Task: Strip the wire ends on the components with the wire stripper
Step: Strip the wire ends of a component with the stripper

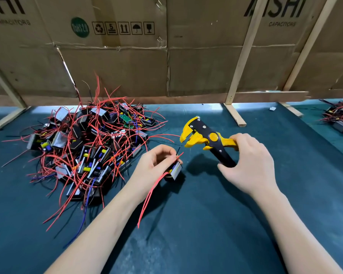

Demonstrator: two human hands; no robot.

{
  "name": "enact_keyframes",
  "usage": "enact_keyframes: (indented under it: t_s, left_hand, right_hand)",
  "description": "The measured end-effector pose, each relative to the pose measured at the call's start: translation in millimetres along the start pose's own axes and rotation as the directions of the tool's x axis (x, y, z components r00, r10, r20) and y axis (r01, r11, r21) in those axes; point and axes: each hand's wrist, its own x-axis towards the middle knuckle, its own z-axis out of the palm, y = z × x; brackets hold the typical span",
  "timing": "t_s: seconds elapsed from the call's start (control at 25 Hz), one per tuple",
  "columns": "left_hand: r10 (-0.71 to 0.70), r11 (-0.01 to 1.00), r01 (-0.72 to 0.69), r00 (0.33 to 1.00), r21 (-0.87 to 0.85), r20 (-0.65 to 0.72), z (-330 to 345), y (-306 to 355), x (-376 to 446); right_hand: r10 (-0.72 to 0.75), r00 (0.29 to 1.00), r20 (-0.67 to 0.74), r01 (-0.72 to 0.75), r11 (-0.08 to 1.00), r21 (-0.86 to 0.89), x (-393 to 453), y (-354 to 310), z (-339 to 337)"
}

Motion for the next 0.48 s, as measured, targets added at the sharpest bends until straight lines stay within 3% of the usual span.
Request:
enact_keyframes:
  t_s: [0.32,0.48]
  left_hand:
    - [0.129,0.992,-0.128,0.989,-0.018,0.077,-1.0,5.8,-3.7]
    - [0.163,0.984,-0.167,0.984,0.054,0.077,-0.9,4.8,-6.5]
  right_hand:
    - [0.026,0.993,-0.115,-0.035,0.996,-0.079,-1.4,-2.3,3.7]
    - [-0.052,0.99,-0.132,0.037,0.993,-0.112,-0.9,-3.4,3.7]
